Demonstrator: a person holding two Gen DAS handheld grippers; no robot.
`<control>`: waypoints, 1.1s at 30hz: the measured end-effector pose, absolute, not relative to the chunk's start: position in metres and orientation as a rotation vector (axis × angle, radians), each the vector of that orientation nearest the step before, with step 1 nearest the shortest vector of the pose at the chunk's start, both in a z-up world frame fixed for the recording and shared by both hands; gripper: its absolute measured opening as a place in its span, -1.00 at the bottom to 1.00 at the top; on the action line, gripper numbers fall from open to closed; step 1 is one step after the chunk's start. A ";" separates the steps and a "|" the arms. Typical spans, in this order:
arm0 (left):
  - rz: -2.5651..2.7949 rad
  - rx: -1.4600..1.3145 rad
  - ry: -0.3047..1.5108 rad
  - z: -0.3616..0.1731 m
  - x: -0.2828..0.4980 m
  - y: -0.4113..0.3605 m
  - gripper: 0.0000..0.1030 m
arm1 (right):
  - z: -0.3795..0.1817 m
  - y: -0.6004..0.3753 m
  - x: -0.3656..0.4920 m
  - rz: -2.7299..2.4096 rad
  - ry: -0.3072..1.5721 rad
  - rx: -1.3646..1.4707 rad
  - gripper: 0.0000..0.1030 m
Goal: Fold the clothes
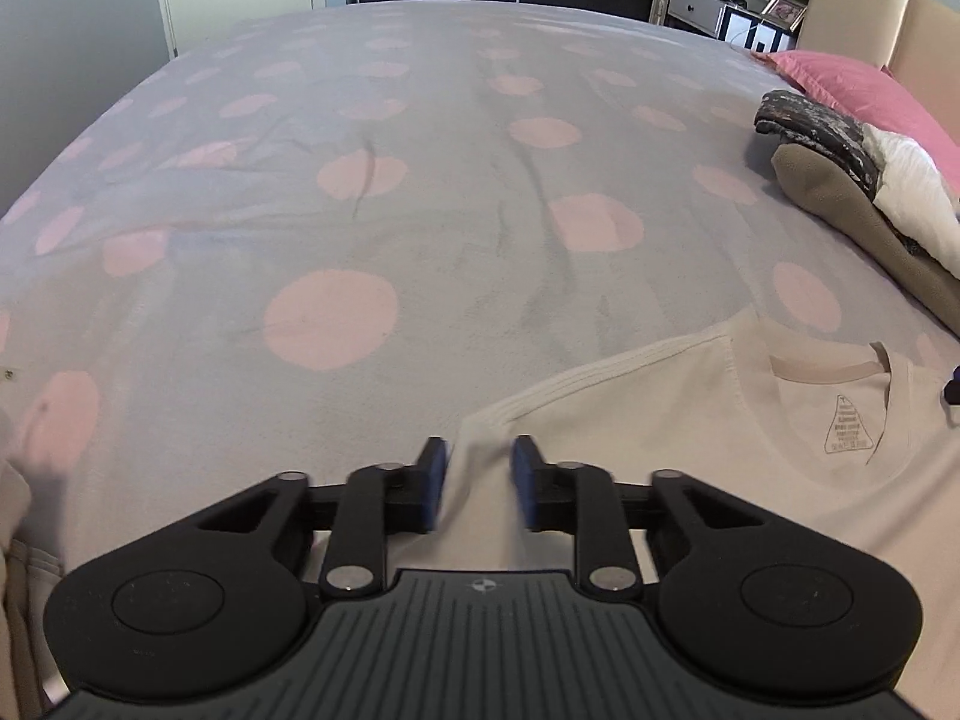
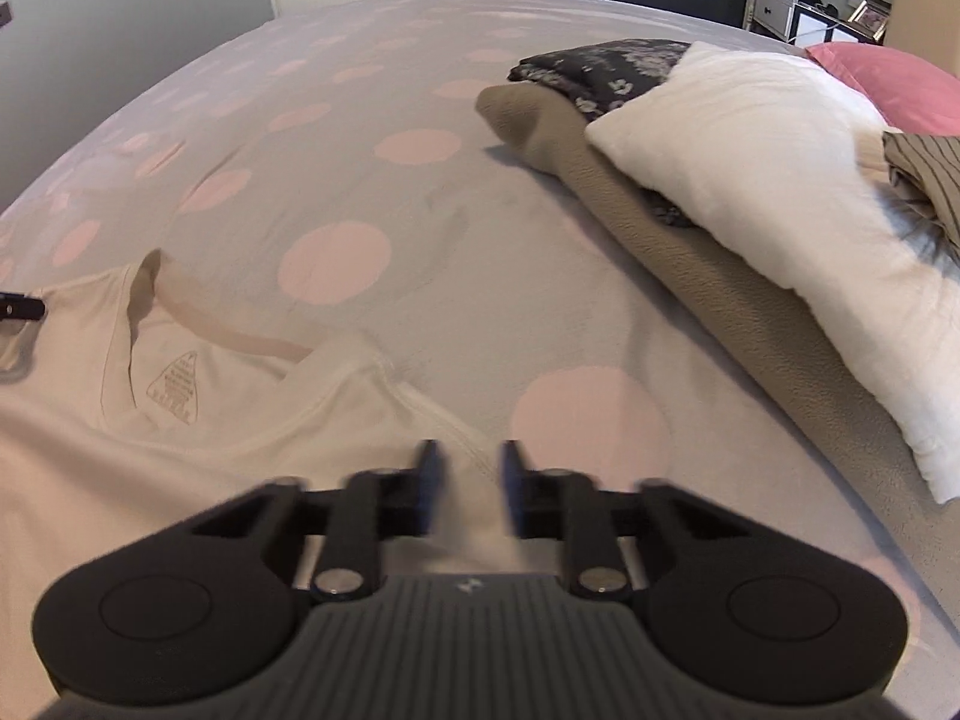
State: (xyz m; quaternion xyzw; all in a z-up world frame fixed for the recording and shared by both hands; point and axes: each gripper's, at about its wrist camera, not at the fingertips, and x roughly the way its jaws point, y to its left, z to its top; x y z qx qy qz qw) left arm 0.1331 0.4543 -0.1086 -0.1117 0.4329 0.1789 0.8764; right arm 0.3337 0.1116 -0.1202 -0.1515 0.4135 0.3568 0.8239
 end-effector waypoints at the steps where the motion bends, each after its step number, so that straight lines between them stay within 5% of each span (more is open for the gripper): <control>1: 0.383 -0.231 0.900 -0.109 0.133 0.452 -0.91 | -0.121 0.114 0.331 0.762 0.878 -0.334 -0.96; 11: 0.452 -0.254 0.791 -0.065 0.124 0.458 -0.98 | -0.075 0.115 0.336 0.678 0.740 -0.317 -0.96; 12: 0.453 -0.247 0.801 -0.065 0.125 0.458 -0.98 | -0.076 0.117 0.338 0.691 0.762 -0.317 -0.87; 14: 0.453 -0.230 0.826 -0.068 0.128 0.458 -0.98 | -0.082 0.120 0.341 0.719 0.804 -0.331 0.02; 15: 0.453 -0.222 0.838 -0.070 0.129 0.457 -0.98 | -0.087 0.121 0.339 0.712 0.792 -0.355 0.05; 21: 0.458 -0.220 0.860 -0.083 0.132 0.459 -0.98 | -0.121 0.119 0.344 0.734 0.883 -0.412 -0.06; 25: 0.462 -0.230 0.865 -0.086 0.131 0.461 -0.98 | -0.130 0.116 0.337 0.748 0.878 -0.434 -0.82; 33: 0.468 -0.232 0.815 -0.071 0.121 0.457 -0.98 | -0.081 0.115 0.325 0.711 0.690 -0.386 -0.89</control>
